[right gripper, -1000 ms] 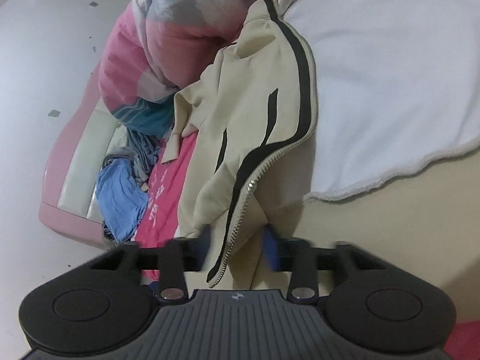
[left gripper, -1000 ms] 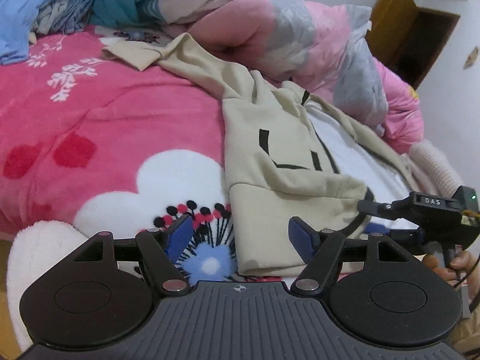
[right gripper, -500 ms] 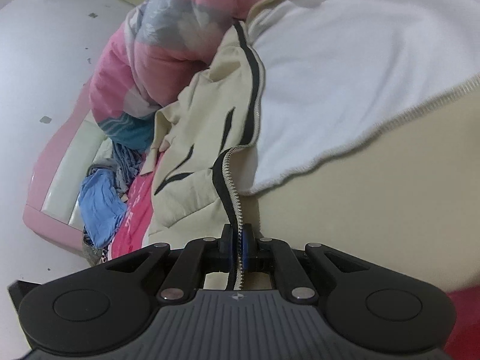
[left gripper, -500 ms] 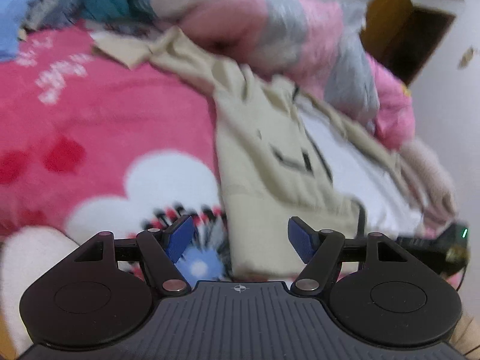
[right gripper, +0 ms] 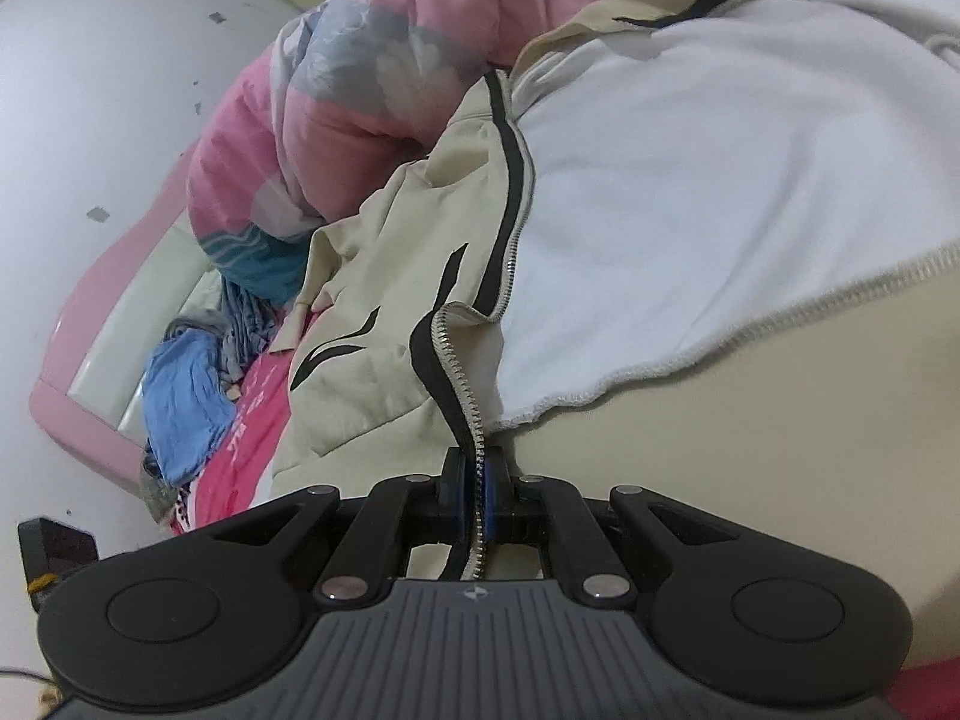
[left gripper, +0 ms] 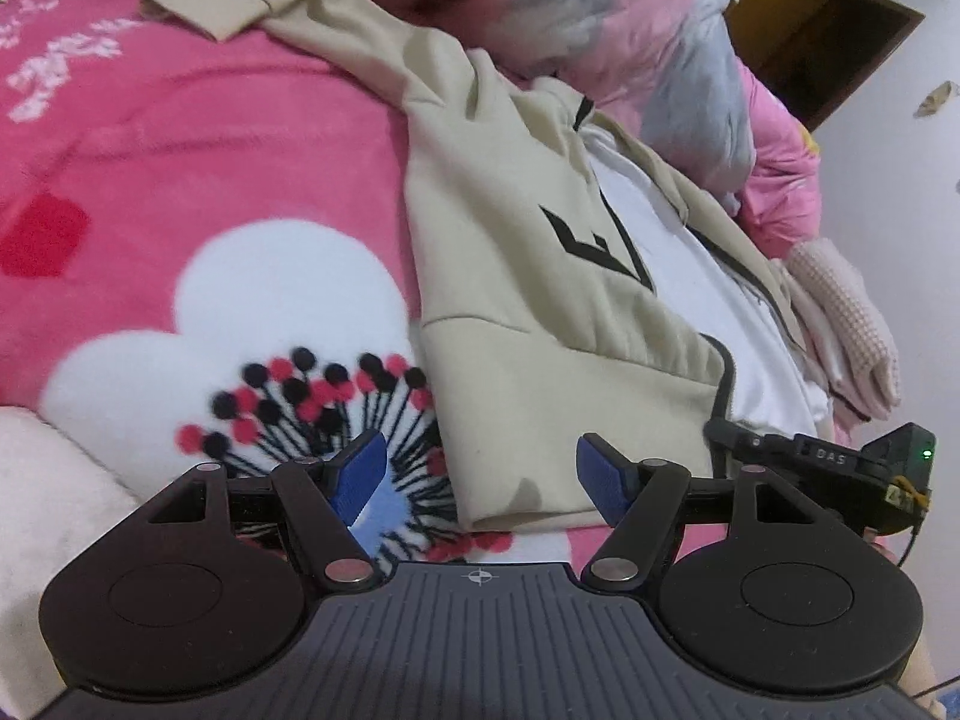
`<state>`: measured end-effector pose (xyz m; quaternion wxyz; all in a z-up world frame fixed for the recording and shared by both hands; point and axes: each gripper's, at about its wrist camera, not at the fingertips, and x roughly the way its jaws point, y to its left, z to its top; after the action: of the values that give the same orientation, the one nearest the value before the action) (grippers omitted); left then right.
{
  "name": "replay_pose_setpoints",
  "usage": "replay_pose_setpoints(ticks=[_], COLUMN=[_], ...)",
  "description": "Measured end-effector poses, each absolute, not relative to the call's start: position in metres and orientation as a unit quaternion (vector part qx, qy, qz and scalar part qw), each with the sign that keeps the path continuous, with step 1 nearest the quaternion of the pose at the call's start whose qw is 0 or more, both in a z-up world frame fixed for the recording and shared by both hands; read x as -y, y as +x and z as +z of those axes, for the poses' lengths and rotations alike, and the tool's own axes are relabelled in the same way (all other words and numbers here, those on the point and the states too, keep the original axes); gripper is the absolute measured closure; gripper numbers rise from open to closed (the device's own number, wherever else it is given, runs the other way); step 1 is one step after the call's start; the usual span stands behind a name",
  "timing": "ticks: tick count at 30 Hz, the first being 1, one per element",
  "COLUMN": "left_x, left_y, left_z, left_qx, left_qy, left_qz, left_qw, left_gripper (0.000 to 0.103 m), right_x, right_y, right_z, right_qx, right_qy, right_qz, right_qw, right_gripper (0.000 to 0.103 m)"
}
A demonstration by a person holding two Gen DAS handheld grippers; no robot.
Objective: Fold clothes
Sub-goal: 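Grasp the zipper with the right gripper and pull it across the lining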
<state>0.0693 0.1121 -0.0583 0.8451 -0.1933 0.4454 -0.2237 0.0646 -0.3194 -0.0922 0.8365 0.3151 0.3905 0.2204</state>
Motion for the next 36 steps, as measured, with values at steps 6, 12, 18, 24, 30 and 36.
replay_pose_setpoints(ticks=[6,12,18,24,30,36], left_x=[-0.105,-0.108,-0.11,-0.111,-0.116,-0.115], left_y=[0.074,0.079,0.08,0.083,0.085,0.085], left_z=[-0.067,-0.072,-0.071,-0.073,-0.076,-0.076], left_qx=[-0.441,-0.433,-0.426,-0.419,-0.418,-0.419], left_qy=[-0.165,-0.172,-0.178,-0.175,-0.185,-0.182], left_qz=[-0.23,-0.24,-0.245,-0.257,-0.274,-0.276], left_qw=[0.852,0.851,0.853,0.853,0.846,0.846], left_gripper=[0.033,0.033,0.033,0.033,0.034,0.034], right_x=[0.332,0.362,0.309,0.281,0.284,0.281], right_y=[0.072,0.1,0.18,0.223,0.217,0.225], right_z=[-0.069,-0.045,-0.046,-0.063,-0.045,-0.047], right_qx=[-0.391,-0.348,-0.395,-0.431,-0.379,-0.341], right_qy=[0.295,0.349,0.275,0.213,0.188,0.155], right_qz=[0.221,0.209,0.184,0.16,0.15,0.117], right_qw=[0.843,0.845,0.857,0.862,0.894,0.92], right_gripper=[0.064,0.058,0.061,0.089,0.097,0.098])
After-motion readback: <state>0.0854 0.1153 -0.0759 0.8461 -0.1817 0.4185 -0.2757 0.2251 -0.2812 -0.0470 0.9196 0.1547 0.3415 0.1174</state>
